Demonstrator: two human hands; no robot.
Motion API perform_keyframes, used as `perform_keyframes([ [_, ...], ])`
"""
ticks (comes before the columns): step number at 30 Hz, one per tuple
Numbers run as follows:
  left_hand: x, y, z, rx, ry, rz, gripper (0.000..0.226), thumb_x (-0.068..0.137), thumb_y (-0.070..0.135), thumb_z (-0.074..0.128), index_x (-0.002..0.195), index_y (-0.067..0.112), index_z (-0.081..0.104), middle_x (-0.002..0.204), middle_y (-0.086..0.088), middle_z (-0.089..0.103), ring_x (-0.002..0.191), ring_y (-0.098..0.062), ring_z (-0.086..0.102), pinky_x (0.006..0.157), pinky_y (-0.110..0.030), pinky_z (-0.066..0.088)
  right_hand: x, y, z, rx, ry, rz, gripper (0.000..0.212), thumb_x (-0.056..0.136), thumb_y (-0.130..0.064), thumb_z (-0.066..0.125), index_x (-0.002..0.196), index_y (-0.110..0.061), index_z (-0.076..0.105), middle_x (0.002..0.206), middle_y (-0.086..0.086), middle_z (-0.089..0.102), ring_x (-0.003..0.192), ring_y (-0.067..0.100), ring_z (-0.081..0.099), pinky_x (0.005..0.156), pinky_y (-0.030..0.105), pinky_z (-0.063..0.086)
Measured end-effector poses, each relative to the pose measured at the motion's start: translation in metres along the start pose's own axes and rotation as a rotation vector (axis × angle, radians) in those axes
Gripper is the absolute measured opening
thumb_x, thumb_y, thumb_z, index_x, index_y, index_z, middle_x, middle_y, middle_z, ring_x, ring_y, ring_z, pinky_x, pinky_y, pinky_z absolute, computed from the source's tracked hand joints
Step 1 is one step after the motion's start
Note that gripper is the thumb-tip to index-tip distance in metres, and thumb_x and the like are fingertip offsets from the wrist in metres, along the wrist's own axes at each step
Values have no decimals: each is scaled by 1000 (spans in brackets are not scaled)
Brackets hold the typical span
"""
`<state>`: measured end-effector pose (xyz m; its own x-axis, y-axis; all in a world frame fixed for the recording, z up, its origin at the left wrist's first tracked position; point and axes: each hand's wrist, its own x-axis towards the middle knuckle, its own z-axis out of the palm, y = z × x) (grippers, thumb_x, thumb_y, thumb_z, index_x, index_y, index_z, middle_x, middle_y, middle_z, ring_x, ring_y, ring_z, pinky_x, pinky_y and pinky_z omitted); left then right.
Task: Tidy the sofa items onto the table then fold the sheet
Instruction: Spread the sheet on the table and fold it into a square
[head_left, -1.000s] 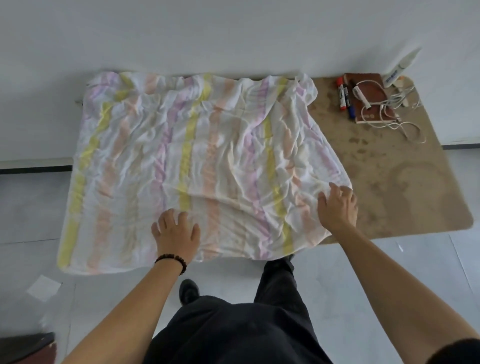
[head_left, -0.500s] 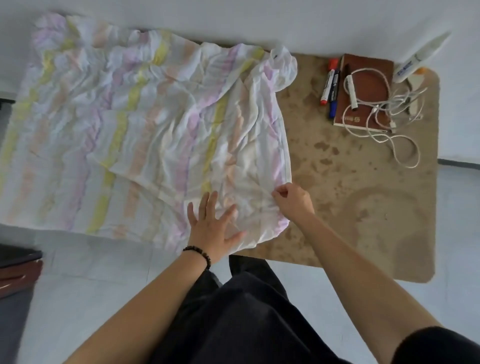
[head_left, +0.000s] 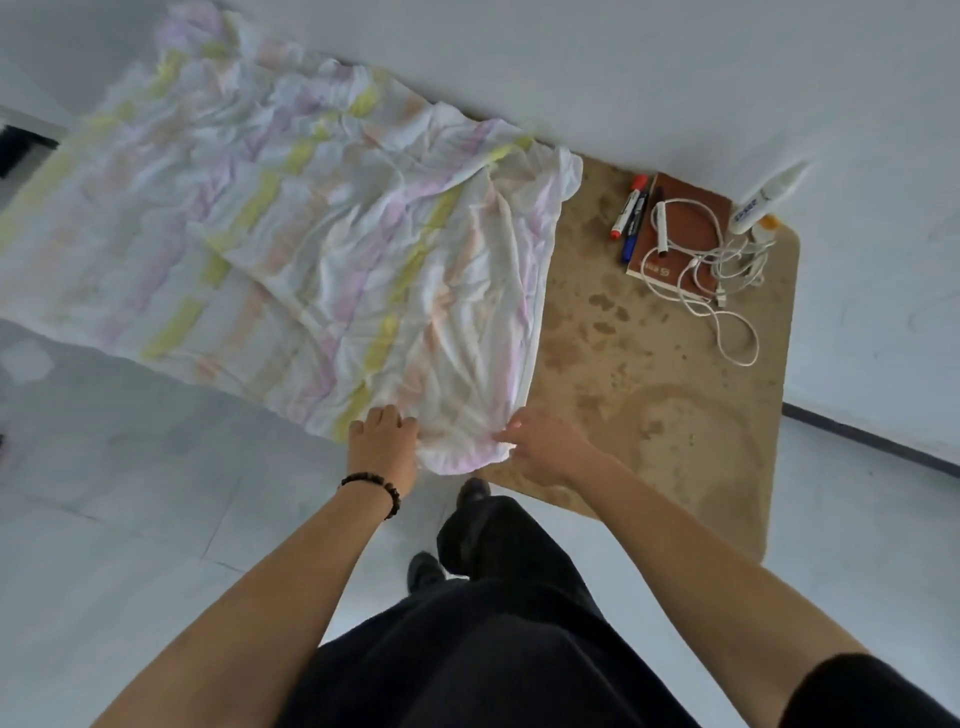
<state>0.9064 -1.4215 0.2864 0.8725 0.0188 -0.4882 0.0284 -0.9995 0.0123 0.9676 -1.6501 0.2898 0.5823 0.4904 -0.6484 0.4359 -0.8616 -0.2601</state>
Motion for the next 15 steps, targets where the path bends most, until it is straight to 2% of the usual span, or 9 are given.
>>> perform_keyframes([
  [3,-18,6,5,-80,-9,-51,45,89,32,52,132,23,46,136,-4,42,135,-27,29,107,-43,30,-9,2,-6,170,18,33,47,97,-21,47,145,-25,45,147,3,45,132,23,44,103,32,39],
  [6,-29,23,6,-201,44,-76,50,89,42,50,136,26,43,147,-4,33,142,-26,20,111,-46,22,-13,24,-24,173,5,68,48,98,-19,45,146,-21,42,151,2,42,133,23,44,104,31,40],
  [10,-20,64,0,-337,228,-94,46,85,57,53,116,25,63,122,-2,53,116,-25,44,91,-39,36,-1,70,-51,107,1,46,34,97,-10,39,123,-12,60,128,7,60,114,29,56,99,41,46],
  [12,-5,91,-6,-347,220,-129,49,84,64,50,114,27,64,118,0,54,111,-23,47,89,-37,37,9,95,-66,157,24,41,30,94,-7,43,114,-17,63,122,6,60,110,27,56,100,43,46],
  [13,2,105,-8,-348,190,-162,52,83,67,49,115,28,63,119,1,54,112,-22,47,90,-37,37,14,107,-73,174,38,31,31,93,-9,44,116,-20,61,122,6,59,112,26,55,101,41,45],
  [15,15,132,-9,-377,109,-252,58,80,72,48,118,30,60,121,2,53,114,-21,46,90,-37,40,26,129,-87,175,51,5,44,93,-13,44,136,-17,52,140,6,51,126,26,49,105,37,42],
])
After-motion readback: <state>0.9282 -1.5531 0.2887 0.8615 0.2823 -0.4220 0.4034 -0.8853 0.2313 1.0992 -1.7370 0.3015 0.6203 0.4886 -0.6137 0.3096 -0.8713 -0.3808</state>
